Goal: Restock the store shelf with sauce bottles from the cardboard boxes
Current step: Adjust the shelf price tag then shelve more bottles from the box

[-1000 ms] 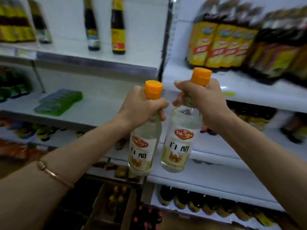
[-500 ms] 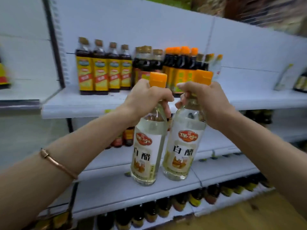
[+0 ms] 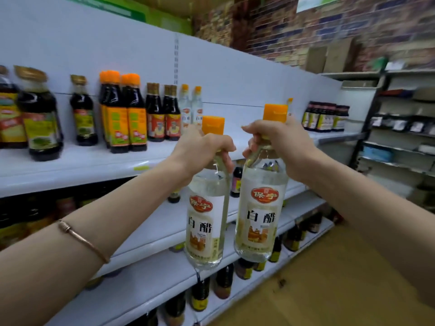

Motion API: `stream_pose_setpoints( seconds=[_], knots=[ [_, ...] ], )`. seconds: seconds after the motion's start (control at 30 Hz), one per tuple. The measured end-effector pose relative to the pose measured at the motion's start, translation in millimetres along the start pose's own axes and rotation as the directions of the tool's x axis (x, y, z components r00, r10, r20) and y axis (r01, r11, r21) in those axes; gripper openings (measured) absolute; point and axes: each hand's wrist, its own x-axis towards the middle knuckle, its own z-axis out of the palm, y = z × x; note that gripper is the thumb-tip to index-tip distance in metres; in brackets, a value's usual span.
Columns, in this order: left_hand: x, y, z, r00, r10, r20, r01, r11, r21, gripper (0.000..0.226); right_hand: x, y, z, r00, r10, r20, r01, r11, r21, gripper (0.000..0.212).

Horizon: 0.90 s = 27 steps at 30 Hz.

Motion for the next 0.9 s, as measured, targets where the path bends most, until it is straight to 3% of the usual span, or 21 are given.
stream_pose_setpoints(
  seconds=[0.13,0.33,0.47,0.7,0.9],
  knots=[
    [48,-13,32,0.998,-0.012,0.064,0.009,0.999,0.041,0.04,29,25,-39,1.0,0.02,-0.015,-0.02,1.0,-0.012,0.026],
    [136,-26,55,0.999,0.021,0.049,-0.022,1.0,0.009,0.022,111,47,-77,1.0,0.007,-0.029,-0.008,1.0,-0.015,0.024],
    [208,-36,57,0.997,0.058,0.043,-0.058,0.998,0.005,0.024,183,67,-90,1.0,-0.011,-0.021,0.011,1.0,-0.005,0.023],
    [301,-67,46,0.996,0.066,-0.057,-0.058,0.99,0.131,0.026,298,94,-88,0.996,-0.064,0.057,0.066,0.997,-0.033,0.025],
    [359,-90,13,0.983,0.018,-0.181,0.008,0.99,0.139,0.02,389,110,-67,0.978,-0.075,0.196,0.056,0.993,0.1,0.025]
  ],
)
